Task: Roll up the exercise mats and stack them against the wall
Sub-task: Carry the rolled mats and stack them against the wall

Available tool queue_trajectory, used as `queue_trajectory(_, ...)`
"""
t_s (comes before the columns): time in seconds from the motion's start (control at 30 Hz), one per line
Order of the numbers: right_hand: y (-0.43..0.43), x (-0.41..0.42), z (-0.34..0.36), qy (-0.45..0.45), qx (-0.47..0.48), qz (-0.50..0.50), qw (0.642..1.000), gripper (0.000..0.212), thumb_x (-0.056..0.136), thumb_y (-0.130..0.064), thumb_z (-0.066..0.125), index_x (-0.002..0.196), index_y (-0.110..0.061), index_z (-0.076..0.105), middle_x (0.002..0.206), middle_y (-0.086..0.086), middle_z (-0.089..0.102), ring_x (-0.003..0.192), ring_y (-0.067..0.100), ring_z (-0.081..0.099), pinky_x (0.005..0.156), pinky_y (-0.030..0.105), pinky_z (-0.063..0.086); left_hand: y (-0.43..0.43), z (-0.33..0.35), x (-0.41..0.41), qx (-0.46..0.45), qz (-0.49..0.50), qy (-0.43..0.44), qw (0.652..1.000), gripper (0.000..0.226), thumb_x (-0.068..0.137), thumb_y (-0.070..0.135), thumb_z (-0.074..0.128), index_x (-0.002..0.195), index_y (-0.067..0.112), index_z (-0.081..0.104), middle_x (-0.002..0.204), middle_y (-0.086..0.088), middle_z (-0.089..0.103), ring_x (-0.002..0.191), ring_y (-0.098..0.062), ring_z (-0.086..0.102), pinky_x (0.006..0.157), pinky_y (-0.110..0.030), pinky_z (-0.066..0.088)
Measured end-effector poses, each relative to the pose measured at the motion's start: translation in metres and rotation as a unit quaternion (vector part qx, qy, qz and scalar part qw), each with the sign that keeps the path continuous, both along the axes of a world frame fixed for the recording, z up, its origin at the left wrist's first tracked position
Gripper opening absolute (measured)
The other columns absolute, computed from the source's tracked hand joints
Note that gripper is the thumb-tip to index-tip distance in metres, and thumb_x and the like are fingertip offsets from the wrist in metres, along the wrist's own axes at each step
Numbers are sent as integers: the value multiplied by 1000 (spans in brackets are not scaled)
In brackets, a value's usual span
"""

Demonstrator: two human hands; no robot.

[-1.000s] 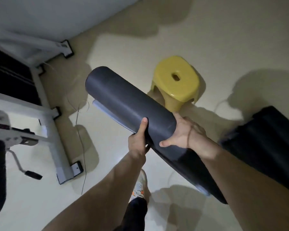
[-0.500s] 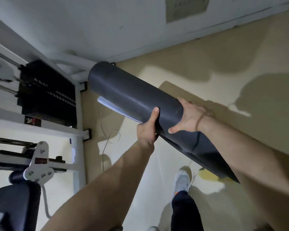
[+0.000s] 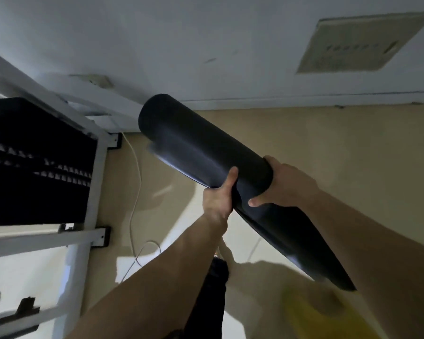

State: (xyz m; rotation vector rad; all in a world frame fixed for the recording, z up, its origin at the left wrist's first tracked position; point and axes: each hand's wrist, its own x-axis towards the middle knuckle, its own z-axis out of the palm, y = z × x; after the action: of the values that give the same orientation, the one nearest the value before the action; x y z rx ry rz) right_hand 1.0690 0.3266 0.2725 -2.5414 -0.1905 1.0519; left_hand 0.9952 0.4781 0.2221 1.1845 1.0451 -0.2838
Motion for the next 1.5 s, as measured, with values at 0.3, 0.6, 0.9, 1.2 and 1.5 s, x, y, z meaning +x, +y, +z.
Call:
queue_trajectory(0.3,53,178,-145,25,-52,67,996,118,37,-75,80,139,-35,35,120,2,64,101,31,64,88,46,55,31,-156,159,-34,51,26,998,66,53,75,80,95,27,63,105,1,74,103,-28,69,97,-46,57)
queue_trajectory(0.6,40,302,-286,28,-77,140,987,125,37,-75,81,146,-34,34,128,3,64,111,32,63,94,49,53,0,-306,262,-81,116,47,989,47,78,64,77,99,27,58,110,2,70,106,-25,66,102,-48,54)
queue_trajectory(0.9,50,404,-365,-120,-92,212,966,131,53,-62,90,159,-35,17,156,13,41,138,42,43,111,57,41,-6,-376,364,-30,142,-28,989,66,55,74,76,98,26,62,113,-5,71,108,-32,68,99,-51,55)
queue_trajectory(1.2,37,395,-363,-234,-103,235,938,103,82,-45,77,163,-31,14,164,9,25,148,38,26,121,54,25,9,-371,386,36,-26,60,997,66,84,74,61,115,16,56,123,-7,64,107,-28,63,91,-41,51)
queue_trajectory(1.5,-6,312,-241,-152,-135,108,973,84,90,-49,66,159,-25,24,151,12,41,133,39,44,114,51,33,41,-227,315,318,-495,100,802,72,100,56,52,155,12,37,157,-8,45,143,-28,43,113,-38,33)
